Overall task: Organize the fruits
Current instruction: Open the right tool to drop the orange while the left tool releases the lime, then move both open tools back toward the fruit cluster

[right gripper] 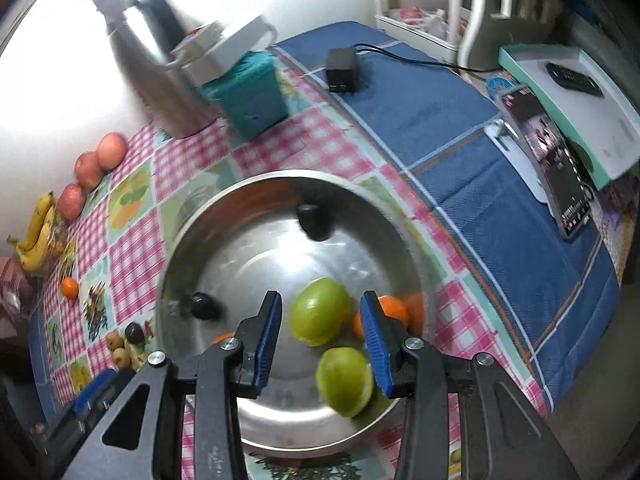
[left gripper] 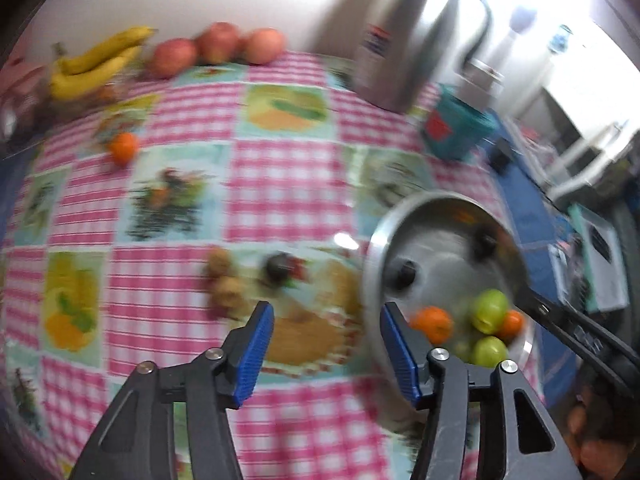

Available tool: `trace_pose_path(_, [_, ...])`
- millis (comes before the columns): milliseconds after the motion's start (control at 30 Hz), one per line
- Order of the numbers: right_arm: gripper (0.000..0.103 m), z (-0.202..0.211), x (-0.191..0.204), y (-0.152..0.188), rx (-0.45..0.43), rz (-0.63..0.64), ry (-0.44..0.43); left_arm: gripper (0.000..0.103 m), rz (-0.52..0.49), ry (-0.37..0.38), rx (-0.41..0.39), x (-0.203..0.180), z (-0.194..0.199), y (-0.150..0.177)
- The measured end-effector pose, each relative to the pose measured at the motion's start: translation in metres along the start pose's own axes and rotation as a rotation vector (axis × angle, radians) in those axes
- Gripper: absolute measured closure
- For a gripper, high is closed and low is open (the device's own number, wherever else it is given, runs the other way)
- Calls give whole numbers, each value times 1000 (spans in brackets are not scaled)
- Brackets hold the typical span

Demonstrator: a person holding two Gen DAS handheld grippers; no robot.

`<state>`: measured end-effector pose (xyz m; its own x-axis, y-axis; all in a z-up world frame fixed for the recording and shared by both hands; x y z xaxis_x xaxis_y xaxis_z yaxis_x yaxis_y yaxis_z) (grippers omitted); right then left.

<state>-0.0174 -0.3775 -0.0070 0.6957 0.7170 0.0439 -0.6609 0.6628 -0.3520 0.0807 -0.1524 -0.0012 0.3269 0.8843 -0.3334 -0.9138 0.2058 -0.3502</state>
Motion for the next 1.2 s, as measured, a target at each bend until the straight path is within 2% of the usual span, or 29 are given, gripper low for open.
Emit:
trace_pose_path(200, [61, 12, 40, 13, -21, 109, -32, 35, 67, -94, -61, 44, 19, -10])
trace_pose_path(400, [61, 27, 80, 27, -58, 225, -63, 31, 84, -189, -116, 73, 40, -16])
trace_pose_path(600, [61, 38, 103, 38, -85, 289, -76, 27, 96, -258, -164, 95, 62, -16])
trace_pose_path(767, [61, 40, 113, 43, -90, 317, -69, 23, 85, -271, -176, 98, 68, -17])
trace_pose_path(900, [61, 36, 115, 44, -80, 322, -51, 13, 75, -257, -165, 96, 64, -16])
trace_pose_path(933, [55, 35, 115, 45, -78, 323, -46, 11, 70, -258, -164, 95, 63, -16])
trace_pose_path(1000, [44, 32, 115, 45, -73, 325, -39, 0, 60, -262, -157, 93, 60, -15])
trace_pose_path(1200, [40, 23, 116, 48, -50, 335, -18, 0, 26, -281, -119, 93, 47, -11])
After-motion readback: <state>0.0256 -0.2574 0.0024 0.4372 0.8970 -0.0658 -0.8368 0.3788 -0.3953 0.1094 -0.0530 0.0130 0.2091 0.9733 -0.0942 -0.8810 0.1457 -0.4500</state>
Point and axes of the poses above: each gripper's, at about its wrist camera, not at the fingertips, and z roughly against the way its jaws point, x to its left, y to its underside, the point moved 2 cm from there along -z, roughly the way its jaws point, and after that the axes turned 8 degrees about y, right-handed, at the moved point
